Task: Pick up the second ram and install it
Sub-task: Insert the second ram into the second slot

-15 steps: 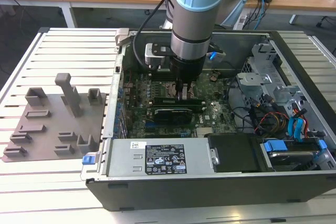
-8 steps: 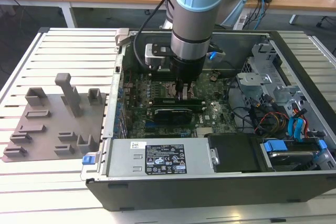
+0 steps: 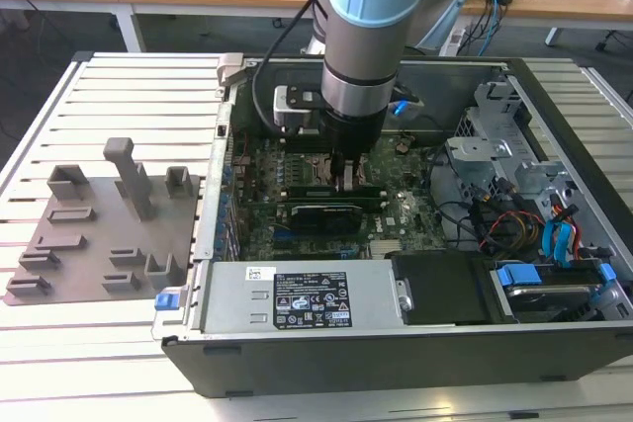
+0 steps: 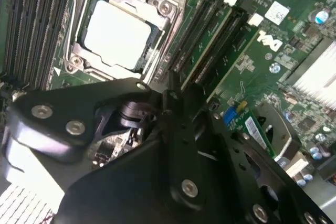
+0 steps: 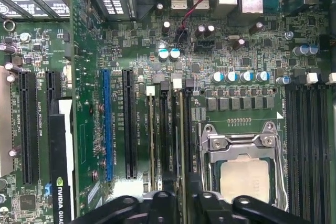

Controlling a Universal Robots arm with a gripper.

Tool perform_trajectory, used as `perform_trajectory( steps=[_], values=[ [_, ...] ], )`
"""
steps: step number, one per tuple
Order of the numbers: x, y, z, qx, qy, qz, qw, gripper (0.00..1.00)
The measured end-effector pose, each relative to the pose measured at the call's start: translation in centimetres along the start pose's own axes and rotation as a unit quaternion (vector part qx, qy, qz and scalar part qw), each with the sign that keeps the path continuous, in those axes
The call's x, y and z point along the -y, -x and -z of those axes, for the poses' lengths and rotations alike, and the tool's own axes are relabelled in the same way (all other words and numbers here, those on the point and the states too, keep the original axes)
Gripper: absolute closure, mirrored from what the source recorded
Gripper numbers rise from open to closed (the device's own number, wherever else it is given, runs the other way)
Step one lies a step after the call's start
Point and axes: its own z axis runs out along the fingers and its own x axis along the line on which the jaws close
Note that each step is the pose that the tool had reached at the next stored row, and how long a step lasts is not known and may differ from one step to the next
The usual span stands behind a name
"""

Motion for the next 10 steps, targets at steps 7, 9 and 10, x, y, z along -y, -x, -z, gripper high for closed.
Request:
perform_trajectory(
  steps=[7,9,10],
  values=[
    [-0.06,0.64,3.47,-0.0042,-0.0003,0.000,1.0000,0.89],
    [-0.07,0.64,3.47,-0.0044,-0.0003,0.000,1.0000,0.89],
    [-0.07,0.64,3.48,-0.0045,-0.0003,0.000,1.0000,0.89]
  ],
)
